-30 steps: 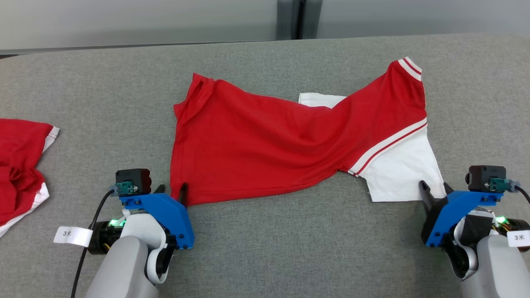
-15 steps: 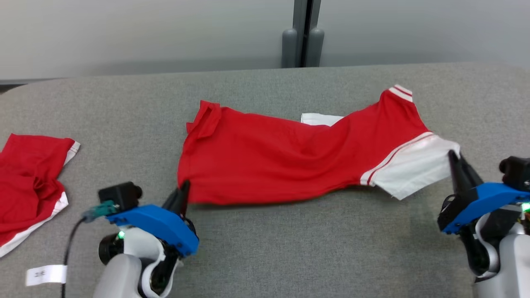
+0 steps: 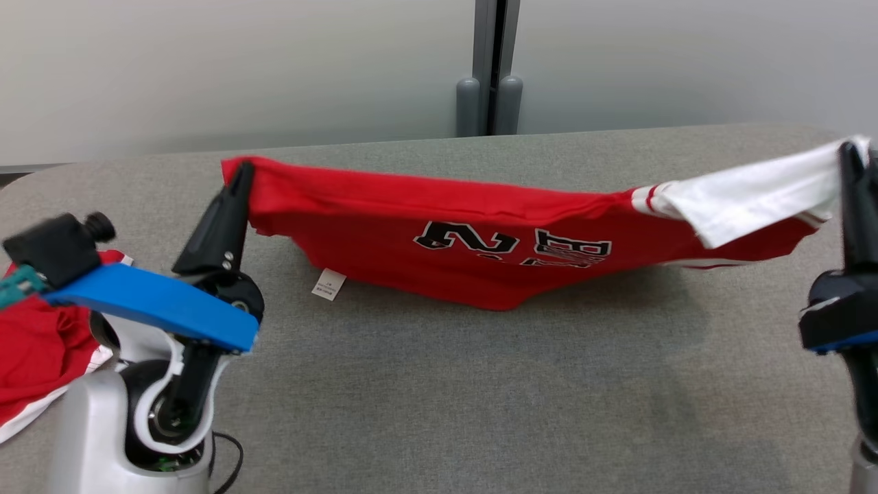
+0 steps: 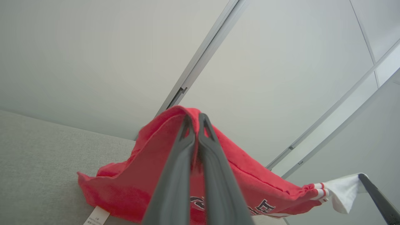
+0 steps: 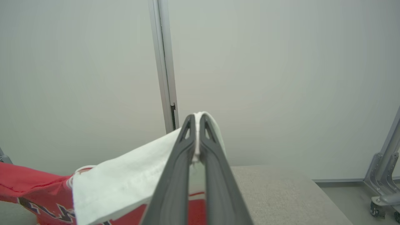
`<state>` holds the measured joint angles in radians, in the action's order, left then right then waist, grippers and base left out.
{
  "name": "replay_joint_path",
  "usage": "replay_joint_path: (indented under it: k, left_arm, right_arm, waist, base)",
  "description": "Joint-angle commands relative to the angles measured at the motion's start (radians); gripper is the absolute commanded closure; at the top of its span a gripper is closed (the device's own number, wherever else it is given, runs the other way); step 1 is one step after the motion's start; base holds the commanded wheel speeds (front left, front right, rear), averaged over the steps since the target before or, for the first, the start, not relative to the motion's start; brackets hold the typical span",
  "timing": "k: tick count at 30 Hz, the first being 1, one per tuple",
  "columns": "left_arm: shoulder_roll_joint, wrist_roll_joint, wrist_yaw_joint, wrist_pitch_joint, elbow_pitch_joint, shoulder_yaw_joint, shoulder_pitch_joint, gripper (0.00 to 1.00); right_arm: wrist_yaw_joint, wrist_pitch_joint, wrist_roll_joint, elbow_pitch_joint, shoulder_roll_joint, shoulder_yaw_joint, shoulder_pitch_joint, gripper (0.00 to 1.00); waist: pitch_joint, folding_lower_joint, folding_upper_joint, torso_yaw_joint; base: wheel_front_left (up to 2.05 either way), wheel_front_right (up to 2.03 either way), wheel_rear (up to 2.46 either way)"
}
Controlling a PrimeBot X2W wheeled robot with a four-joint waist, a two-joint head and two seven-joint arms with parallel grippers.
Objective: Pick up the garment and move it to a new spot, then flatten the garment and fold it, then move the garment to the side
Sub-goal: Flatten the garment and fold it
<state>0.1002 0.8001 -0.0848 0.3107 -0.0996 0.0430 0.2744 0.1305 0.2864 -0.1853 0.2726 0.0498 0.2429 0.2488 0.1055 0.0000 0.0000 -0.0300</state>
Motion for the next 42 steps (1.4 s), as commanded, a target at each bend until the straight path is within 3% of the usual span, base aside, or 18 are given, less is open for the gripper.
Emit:
replay_joint_path:
  k: [1, 8, 11, 16, 23, 28, 33, 37, 42]
  left_arm:
    - [0.011, 0.024, 0.015, 0.032, -0.053, -0.011, 0.03, 1.0]
    - [0.063, 0.051, 0.061, 0.153, -0.161, -0.015, 0.111, 1.0]
    - [0.085, 0.031, 0.08, 0.171, -0.121, -0.024, 0.175, 1.0]
    - [0.103, -0.015, 0.102, 0.123, 0.002, -0.056, 0.351, 1.0]
    - [0.129, -0.091, 0.092, -0.034, 0.229, -0.086, 0.701, 1.0]
    - [0.142, -0.145, 0.059, -0.168, 0.34, -0.08, 0.923, 1.0]
    - [0.171, -0.194, 0.028, -0.255, 0.394, -0.065, 1.038, 1.0]
    - [0.186, -0.197, 0.0, -0.319, 0.431, -0.059, 1.07, 1.0]
    - [0.199, -0.202, -0.031, -0.389, 0.473, -0.024, 0.978, 1.0]
  right_arm:
    - [0.0, 0.015, 0.009, 0.062, 0.013, 0.0, 0.028, 1.0]
    - [0.0, 0.087, 0.001, 0.166, 0.099, -0.015, 0.158, 1.0]
    - [0.0, 0.116, -0.035, 0.097, 0.129, -0.033, 0.246, 1.0]
    - [0.0, 0.136, -0.133, -0.154, 0.158, -0.105, 0.477, 1.0]
    - [0.0, -0.095, -0.077, -0.46, 0.229, -0.201, 0.863, 1.0]
    - [0.0, -0.339, -0.009, -0.558, 0.249, -0.199, 1.099, 1.0]
    - [0.0, -0.462, 0.055, -0.598, 0.275, -0.202, 1.245, 1.0]
    - [0.0, -0.511, 0.081, -0.619, 0.276, -0.186, 1.279, 1.0]
    - [0.0, -0.507, 0.088, -0.655, 0.29, -0.193, 1.158, 1.0]
  waist:
    - [0.003, 0.0, 0.0, -0.004]
    - [0.059, 0.0, 0.0, -0.008]
    - [0.12, 0.0, 0.0, -0.015]
    - [0.288, 0.0, 0.0, -0.039]
    - [0.458, 0.0, 0.0, -0.042]
    - [0.496, 0.0, 0.0, -0.04]
    - [0.496, 0.0, 0.0, -0.042]
    - [0.502, 0.0, 0.0, -0.043]
    - [0.514, 0.0, 0.0, -0.05]
  base:
    - [0.0, 0.0, 0.0]
    - [0.0, 0.0, 0.0]
    - [0.0, 0.0, 0.0]
    - [0.0, 0.0, 0.0]
    - [0.0, 0.0, 0.0]
    - [0.0, 0.0, 0.0]
    - [0.0, 0.0, 0.0]
    - [0.0, 0.0, 0.0]
    - [0.0, 0.0, 0.0]
